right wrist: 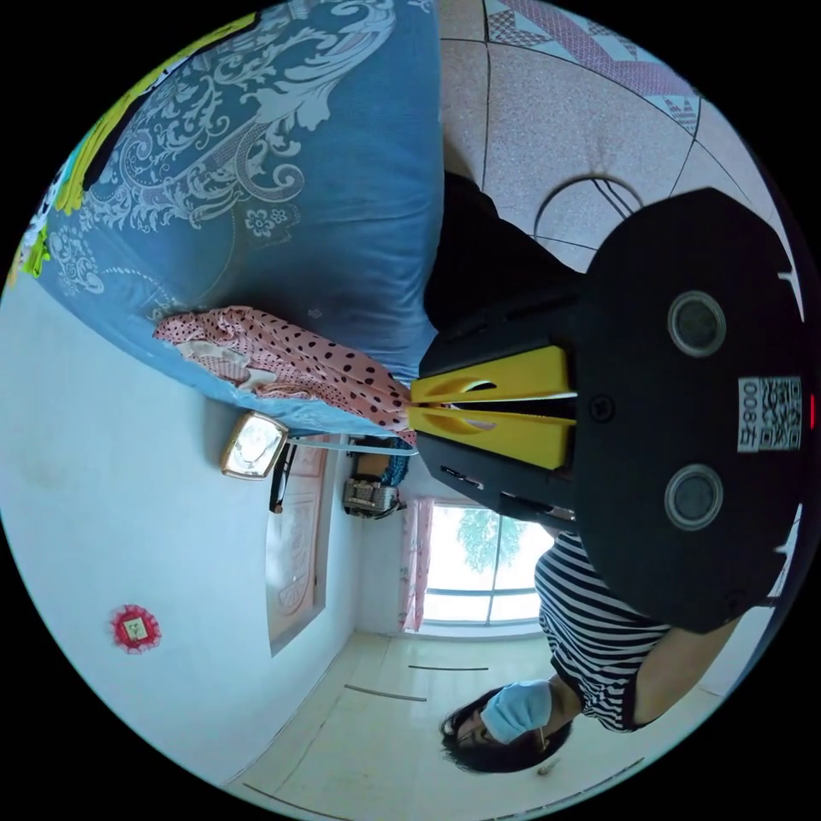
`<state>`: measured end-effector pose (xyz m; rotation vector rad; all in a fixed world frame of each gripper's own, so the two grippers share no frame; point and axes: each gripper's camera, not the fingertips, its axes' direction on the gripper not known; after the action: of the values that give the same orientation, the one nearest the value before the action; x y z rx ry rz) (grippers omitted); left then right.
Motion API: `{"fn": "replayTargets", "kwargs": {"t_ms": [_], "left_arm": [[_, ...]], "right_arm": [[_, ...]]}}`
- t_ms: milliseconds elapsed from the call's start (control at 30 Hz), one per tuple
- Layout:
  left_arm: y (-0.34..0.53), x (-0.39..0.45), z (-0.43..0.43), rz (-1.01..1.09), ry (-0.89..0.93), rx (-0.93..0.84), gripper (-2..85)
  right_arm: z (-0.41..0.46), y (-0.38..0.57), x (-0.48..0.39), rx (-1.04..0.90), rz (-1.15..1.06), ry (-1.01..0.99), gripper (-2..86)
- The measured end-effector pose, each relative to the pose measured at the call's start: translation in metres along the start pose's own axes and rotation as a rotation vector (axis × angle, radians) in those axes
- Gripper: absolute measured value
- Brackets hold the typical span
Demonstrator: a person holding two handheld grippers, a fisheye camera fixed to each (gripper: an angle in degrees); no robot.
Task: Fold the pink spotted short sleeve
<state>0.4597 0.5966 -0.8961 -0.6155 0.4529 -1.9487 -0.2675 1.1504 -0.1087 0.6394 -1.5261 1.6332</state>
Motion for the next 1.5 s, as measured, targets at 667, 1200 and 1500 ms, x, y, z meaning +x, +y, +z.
{"fn": "replayTargets", "kwargs": {"t_ms": [667,1200,1500], "left_arm": [[0.121,0.023,-0.027,0.007,0.038,-0.007,0.9],[0.107,0.048,-0.007,0.04,0.081,-0.001,0.8],[0.027,0.079,0.019,0.088,0.089,-0.01,1.0]], "right_arm": [[-0.027,0.11,-0.001,-0.059,-0.059,0.009,0.2],[-0.028,0.105,0.003,-0.02,-0.054,-0.013,0.2],[-0.018,0.034,-0.008,-0.001,-0.068,-0.025,0.2]]}}
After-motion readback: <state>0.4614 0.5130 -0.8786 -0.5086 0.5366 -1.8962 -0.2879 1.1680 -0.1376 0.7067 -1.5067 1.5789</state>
